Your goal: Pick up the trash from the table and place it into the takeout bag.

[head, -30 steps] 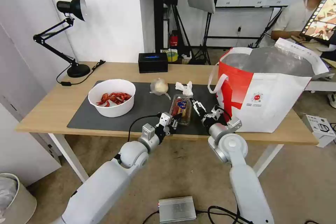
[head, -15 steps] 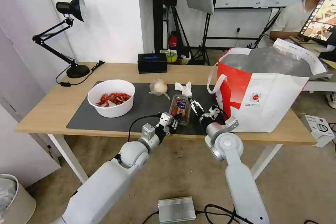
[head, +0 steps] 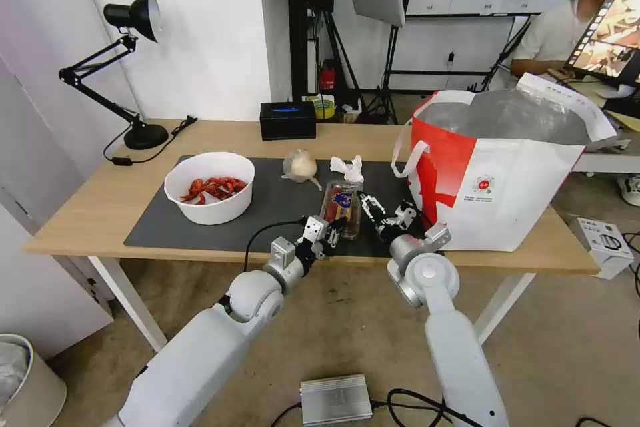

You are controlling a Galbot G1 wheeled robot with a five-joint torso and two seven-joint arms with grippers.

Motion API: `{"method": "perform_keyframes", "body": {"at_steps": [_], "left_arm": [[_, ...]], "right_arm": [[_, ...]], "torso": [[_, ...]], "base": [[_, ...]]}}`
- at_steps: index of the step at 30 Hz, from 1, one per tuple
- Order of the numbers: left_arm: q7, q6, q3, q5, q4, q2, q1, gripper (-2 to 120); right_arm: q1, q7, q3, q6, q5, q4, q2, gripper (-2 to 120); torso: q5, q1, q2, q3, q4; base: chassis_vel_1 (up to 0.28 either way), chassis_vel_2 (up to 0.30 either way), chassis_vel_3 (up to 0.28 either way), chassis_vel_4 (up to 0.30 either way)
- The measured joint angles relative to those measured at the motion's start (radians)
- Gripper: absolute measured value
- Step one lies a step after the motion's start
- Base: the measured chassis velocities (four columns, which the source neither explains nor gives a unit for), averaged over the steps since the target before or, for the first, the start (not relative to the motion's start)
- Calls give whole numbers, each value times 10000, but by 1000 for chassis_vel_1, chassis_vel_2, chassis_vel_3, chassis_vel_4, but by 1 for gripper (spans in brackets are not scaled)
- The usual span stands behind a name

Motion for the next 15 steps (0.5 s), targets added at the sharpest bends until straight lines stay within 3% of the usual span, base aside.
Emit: {"method": "perform_keyframes", "body": {"at_steps": [9, 15], "left_arm": [[13, -1, -43, -17, -83, 11, 47, 0], [13, -2, -84, -23, -135, 22, 120, 0]], "right_arm": [[40, 56, -201, -129, 19, -58, 25, 24], [-6, 7, -255, -142, -51, 11, 40, 6]], "torso": [[8, 3, -3, 2, 15], [5, 0, 0, 0, 6]], "base": [[0, 0, 0, 0], [0, 0, 0, 0]]}}
